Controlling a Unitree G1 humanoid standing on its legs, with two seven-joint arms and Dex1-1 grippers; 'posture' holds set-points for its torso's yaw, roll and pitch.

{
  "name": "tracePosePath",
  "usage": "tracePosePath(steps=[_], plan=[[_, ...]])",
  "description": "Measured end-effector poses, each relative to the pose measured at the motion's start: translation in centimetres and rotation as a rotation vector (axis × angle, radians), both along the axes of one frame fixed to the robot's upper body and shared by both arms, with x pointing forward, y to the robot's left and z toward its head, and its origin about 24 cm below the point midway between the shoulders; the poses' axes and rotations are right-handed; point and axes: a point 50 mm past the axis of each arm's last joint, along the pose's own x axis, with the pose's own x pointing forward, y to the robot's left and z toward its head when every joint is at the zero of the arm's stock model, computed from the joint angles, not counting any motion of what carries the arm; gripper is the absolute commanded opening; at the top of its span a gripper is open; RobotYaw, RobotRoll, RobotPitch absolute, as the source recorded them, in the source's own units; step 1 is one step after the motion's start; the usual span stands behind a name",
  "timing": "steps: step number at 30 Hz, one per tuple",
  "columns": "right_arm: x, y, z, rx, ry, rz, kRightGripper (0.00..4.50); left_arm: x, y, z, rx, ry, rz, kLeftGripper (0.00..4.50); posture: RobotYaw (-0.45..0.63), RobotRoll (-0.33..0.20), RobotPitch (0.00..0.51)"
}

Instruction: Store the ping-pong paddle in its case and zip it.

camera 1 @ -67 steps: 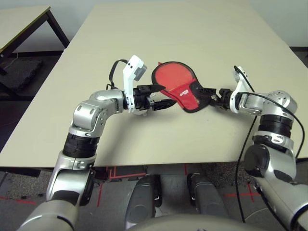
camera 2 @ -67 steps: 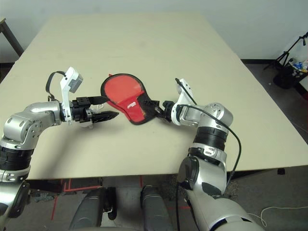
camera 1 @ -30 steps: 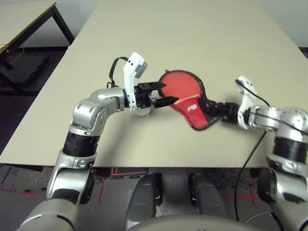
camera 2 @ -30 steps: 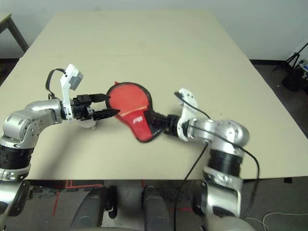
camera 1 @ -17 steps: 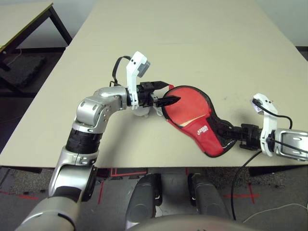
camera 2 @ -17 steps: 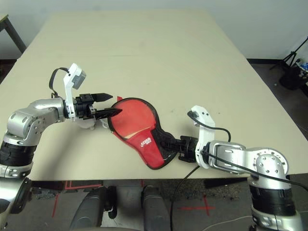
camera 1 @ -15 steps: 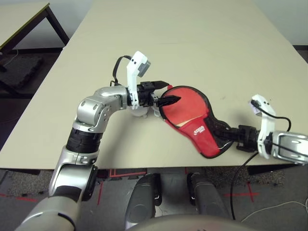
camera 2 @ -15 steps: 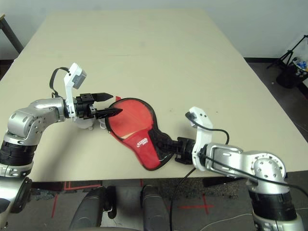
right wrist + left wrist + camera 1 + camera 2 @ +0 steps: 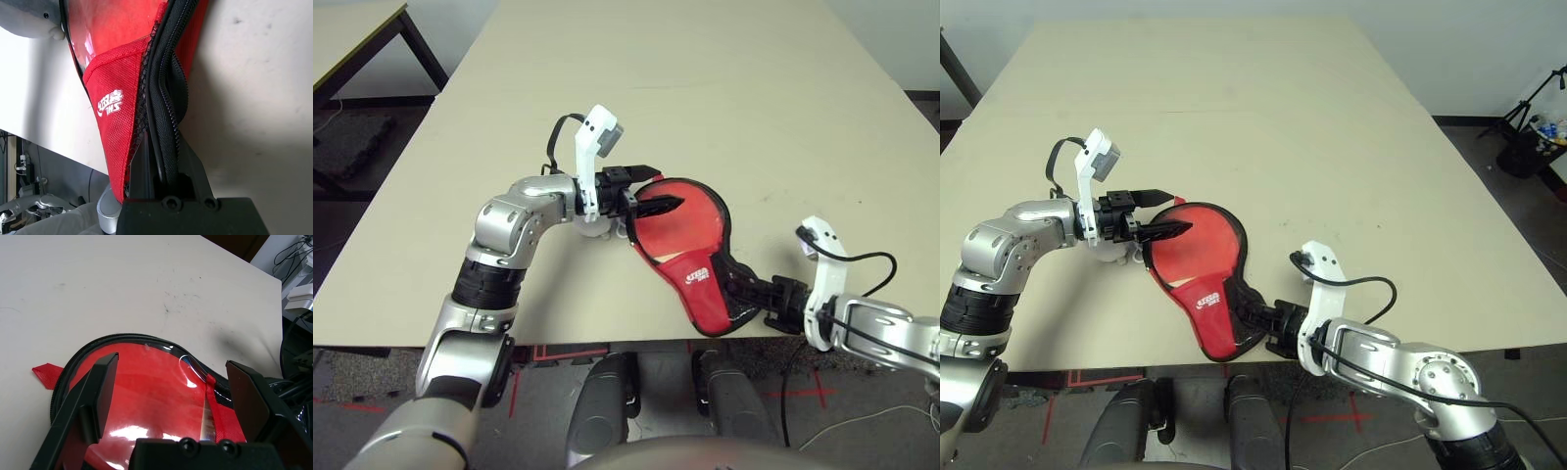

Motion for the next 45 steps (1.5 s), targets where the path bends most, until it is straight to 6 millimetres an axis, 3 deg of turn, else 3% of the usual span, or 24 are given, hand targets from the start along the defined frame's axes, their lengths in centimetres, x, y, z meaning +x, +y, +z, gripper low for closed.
tracePosePath(steps=[7,16,21,24,27,29,34,45], plan=[[0.0,-0.1,0.1,-0.011,-0.004,0.022,0.01,0.0,0.1,0.0,0.004,-0.001,0.001,4.50,-0.04,0.000,0.174],[-1.2,-2.7,0.6,-0.157,0.034,0.221,2.84,0.0,0.1,-0.1,0.009,-0.001,-0.002,4.50,-0.06,0.000,0.165],[-1.1,-4.9,2.2,-0.223,0.055,0.317,4.38,0.1,0.1,0.0,0.008,-0.006,-0.003,4.50,-0.06,0.000,0.162],[0.8,-5.4,4.7,-0.246,-0.035,0.334,4.44,0.2,0.2,0.0,0.007,-0.007,-0.002,4.50,-0.07,0.000,0.158],[3.7,-3.3,9.4,-0.245,-0.329,0.387,4.44,0.5,0.1,0.2,0.006,-0.013,-0.009,4.50,-0.07,0.000,0.154],[4.4,-1.6,10.2,-0.283,-0.442,0.491,4.44,0.7,0.1,0.4,0.009,-0.024,-0.017,4.50,-0.07,0.000,0.152],[5.2,0.0,6.7,-0.406,-0.408,0.675,4.44,1.5,1.7,0.9,0.069,-0.044,0.019,4.50,-0.05,0.000,0.154],[8.3,2.5,4.6,-0.484,-0.477,0.799,4.44,2.4,5.7,2.5,0.202,-0.087,0.107,4.50,-0.01,0.000,0.164]])
